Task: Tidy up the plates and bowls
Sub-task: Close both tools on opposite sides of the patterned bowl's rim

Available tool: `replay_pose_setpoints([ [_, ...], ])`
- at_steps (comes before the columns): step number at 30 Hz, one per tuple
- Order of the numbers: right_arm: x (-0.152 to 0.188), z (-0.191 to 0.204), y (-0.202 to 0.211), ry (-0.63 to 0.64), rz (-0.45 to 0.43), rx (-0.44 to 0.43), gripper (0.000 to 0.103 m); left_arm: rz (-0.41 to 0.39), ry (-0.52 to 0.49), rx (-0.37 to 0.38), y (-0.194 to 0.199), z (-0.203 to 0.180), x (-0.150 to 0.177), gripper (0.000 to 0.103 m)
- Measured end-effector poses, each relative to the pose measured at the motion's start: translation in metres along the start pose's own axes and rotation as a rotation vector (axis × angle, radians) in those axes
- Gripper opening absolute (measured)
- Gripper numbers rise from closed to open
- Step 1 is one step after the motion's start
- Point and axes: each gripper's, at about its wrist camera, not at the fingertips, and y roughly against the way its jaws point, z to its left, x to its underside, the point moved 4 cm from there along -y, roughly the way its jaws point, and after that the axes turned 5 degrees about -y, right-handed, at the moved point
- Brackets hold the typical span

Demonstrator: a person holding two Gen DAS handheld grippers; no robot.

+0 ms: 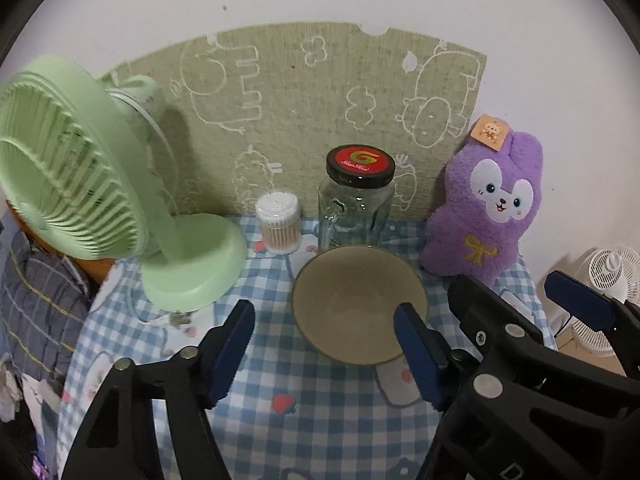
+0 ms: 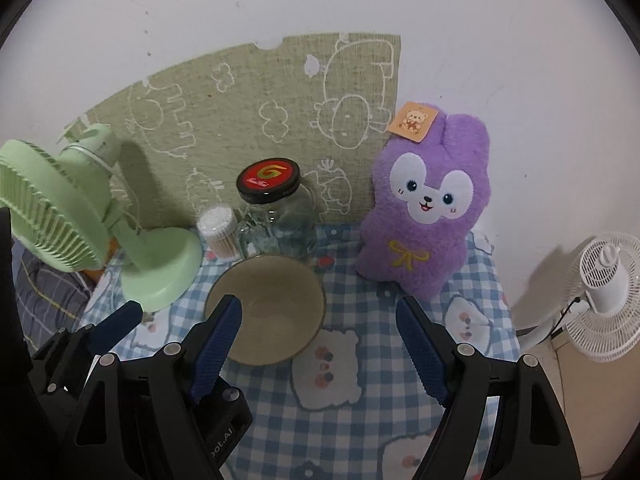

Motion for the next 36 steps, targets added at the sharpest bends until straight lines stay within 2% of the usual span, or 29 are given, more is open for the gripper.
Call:
replay_pose_setpoints([
  [5, 0.003, -0.004, -0.027, -0.020, 0.027, -0.003, 0.082, 0.026, -0.008, 0.008, -0.028, -0.002, 0.001, 0.064],
  [6, 0.005, -0.004, -0.032, -0.022, 0.031, -0.004, 0.082, 0.033, -0.010, 0.017, -0.033, -0.002, 0.001, 0.060],
  [14, 0.009, -0.005, -0.070, -0.015, 0.054, -0.001, 0.081, 0.053, -0.009, 0.014, -0.068, 0.001, 0.002, 0.056],
  [19, 0.012, -0.006, -0.089, -0.014, 0.056, 0.003, 0.075, 0.050, -0.026, -0.020, -0.087, 0.000, 0.003, 0.053],
  [25, 0.015, -0.002, -0.104, -0.015, 0.082, -0.019, 0.065, 0.079, -0.023, -0.014, -0.103, 0.000, 0.006, 0.046],
  [28, 0.017, 0.000, -0.109, -0.020, 0.088, -0.024, 0.058, 0.083, -0.027, -0.018, -0.106, -0.001, 0.006, 0.042],
  [30, 0.018, 0.001, -0.112, -0.020, 0.098, -0.026, 0.049, 0.087, -0.026, -0.023, -0.110, 0.000, 0.007, 0.039],
  [36, 0.020, 0.006, -0.115, -0.026, 0.113, -0.042, 0.041, 0.087, -0.027, -0.029, -0.115, 0.002, 0.009, 0.032],
])
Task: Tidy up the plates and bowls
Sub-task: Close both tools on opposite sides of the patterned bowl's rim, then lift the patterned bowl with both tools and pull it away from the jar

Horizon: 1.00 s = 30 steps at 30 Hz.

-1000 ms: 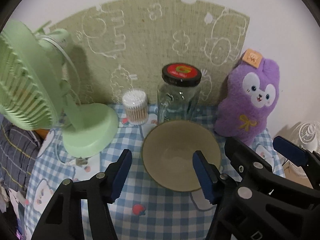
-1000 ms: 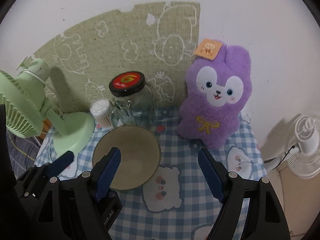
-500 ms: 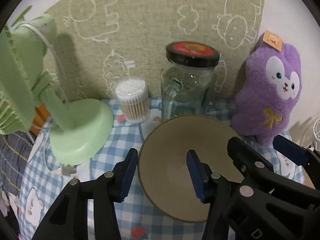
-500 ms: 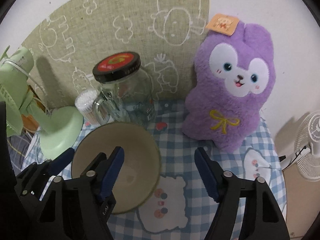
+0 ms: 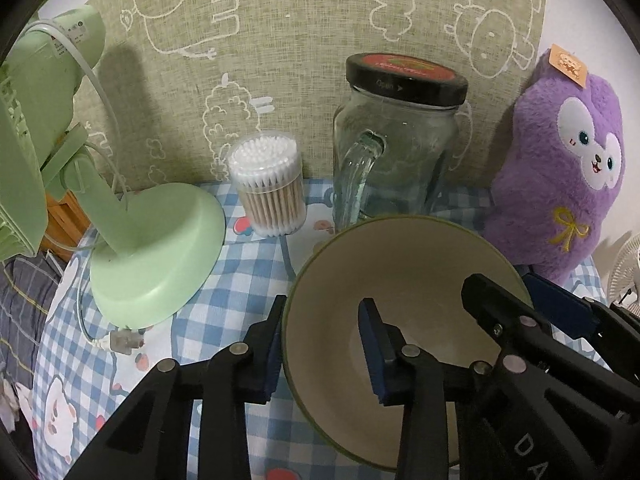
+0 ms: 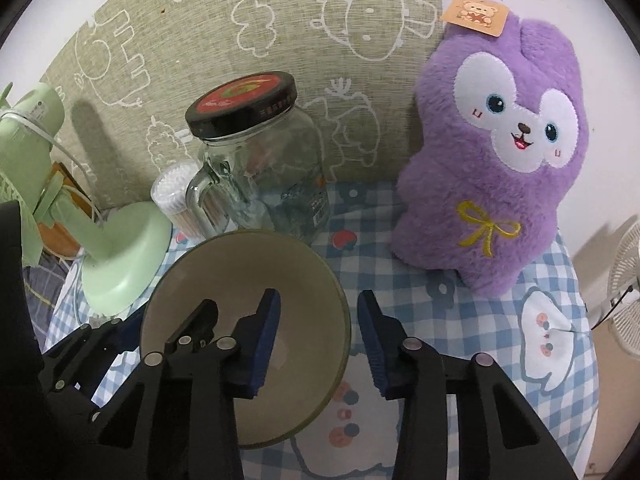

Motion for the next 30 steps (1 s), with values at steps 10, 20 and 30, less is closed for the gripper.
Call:
replay_pose_setpoints([
  [10, 0.0000, 0.0037, -0.0005, -0.004, 0.009, 0.010, 0.039, 0.012, 0.003, 0.001, -0.0016, 0.0058, -0.0004, 0.021],
  [20, 0.0016, -0.0008, -0.0001, 0.007, 0.014, 0.062, 0.025, 0.038, -0.001, 0.018, -0.0043, 0.0081, 0.0040, 0.013],
  [30, 0.0003, -0.0052, 0.0005, 0.003, 0.025, 0.082, 0.013, 0.051, -0.005, 0.007, -0.0018, 0.0077, 0.0031, 0.013],
])
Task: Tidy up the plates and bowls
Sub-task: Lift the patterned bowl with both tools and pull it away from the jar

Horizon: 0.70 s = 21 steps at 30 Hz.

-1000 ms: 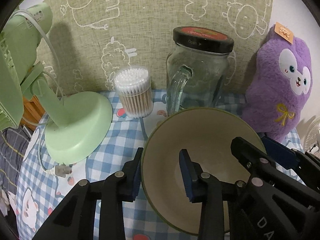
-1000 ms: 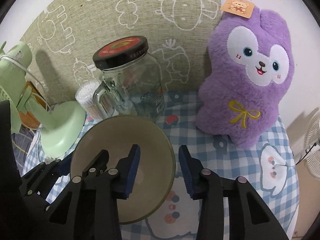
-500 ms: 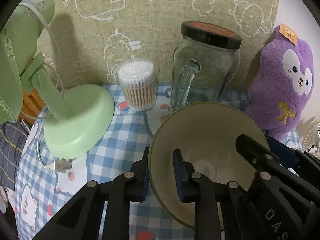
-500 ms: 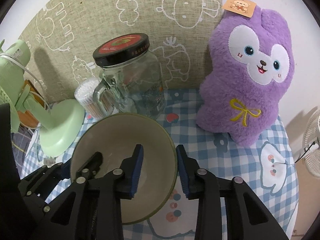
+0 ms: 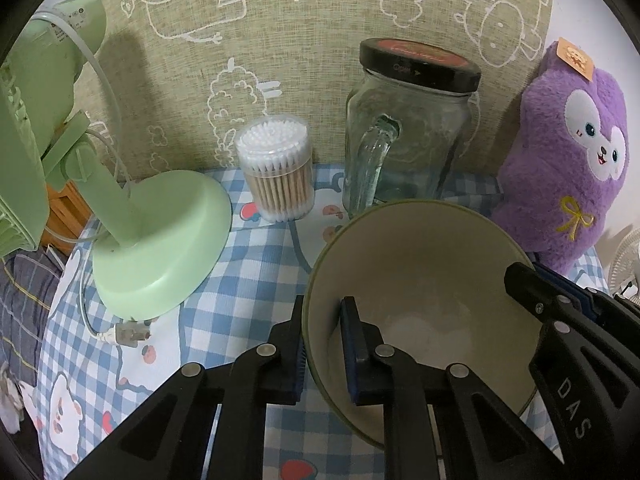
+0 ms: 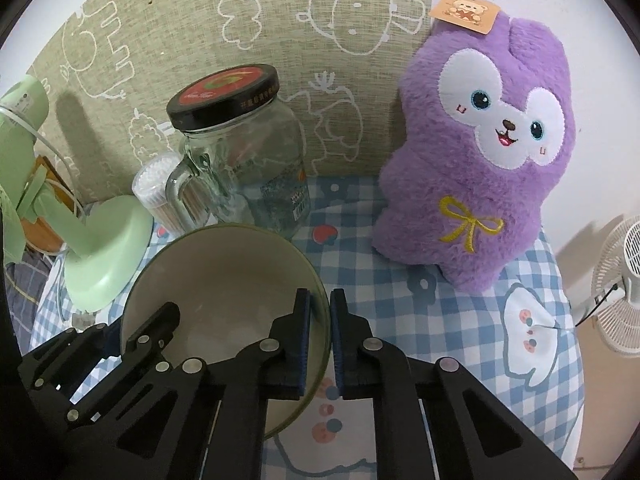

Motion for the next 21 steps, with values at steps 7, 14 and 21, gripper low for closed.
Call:
replay_pose_setpoints([
  [7, 0.002, -0.006, 0.003, -0.015, 0.012, -0.004, 0.013, 0.028, 0.007, 0.021, 0.004, 0.001, 0.003, 0.011],
  [14, 0.012, -0.008, 0.012, -0.009, 0.025, 0.019, 0.013, 0.046, 0.007, 0.025, 0.011, -0.002, 0.010, 0.011],
  [21, 0.019, -0.010, 0.026, -0.007, 0.025, 0.027, 0.013, 0.043, -0.014, 0.026, 0.024, -0.006, 0.018, 0.011],
])
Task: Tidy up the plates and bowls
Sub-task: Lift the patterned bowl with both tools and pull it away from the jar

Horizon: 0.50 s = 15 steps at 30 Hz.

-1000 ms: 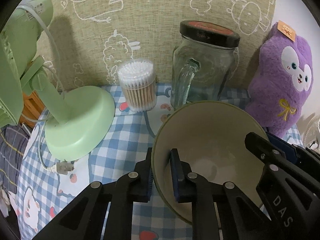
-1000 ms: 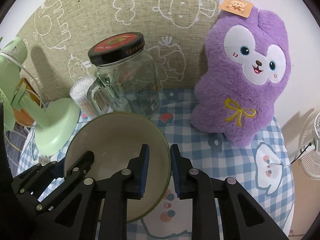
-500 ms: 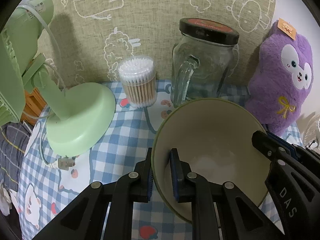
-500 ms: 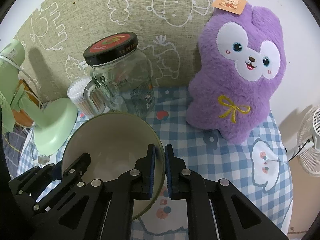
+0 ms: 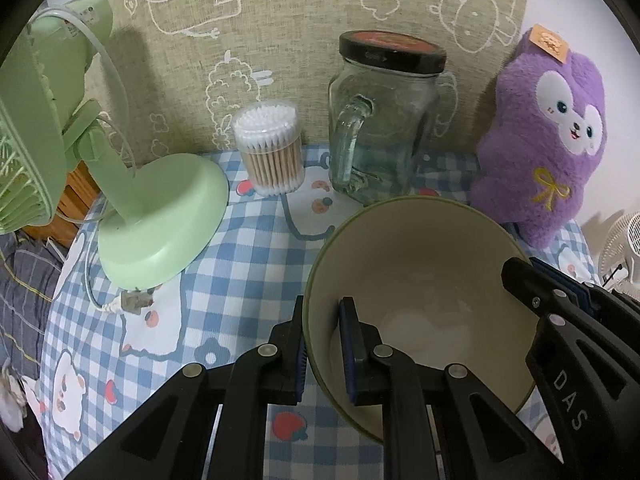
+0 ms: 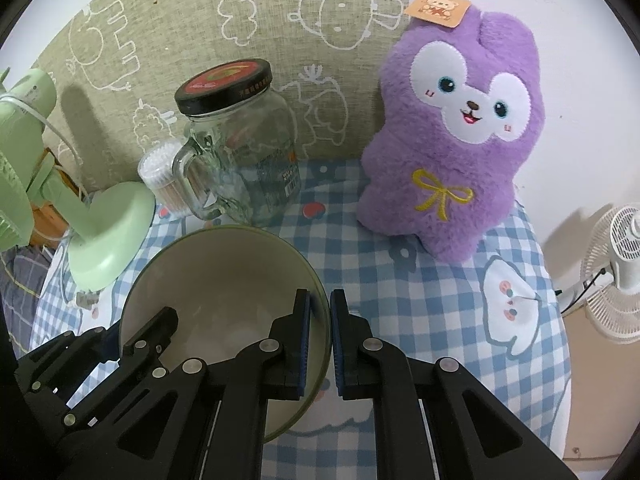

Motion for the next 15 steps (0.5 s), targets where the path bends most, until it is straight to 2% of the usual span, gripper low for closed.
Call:
replay_pose_setpoints([
  [15, 0.013, 0.001, 0.060, 0.001, -0.036, 0.017, 0.013, -0.028, -0.012, 0.006, 0.048, 0.001, 0.014, 0.011],
])
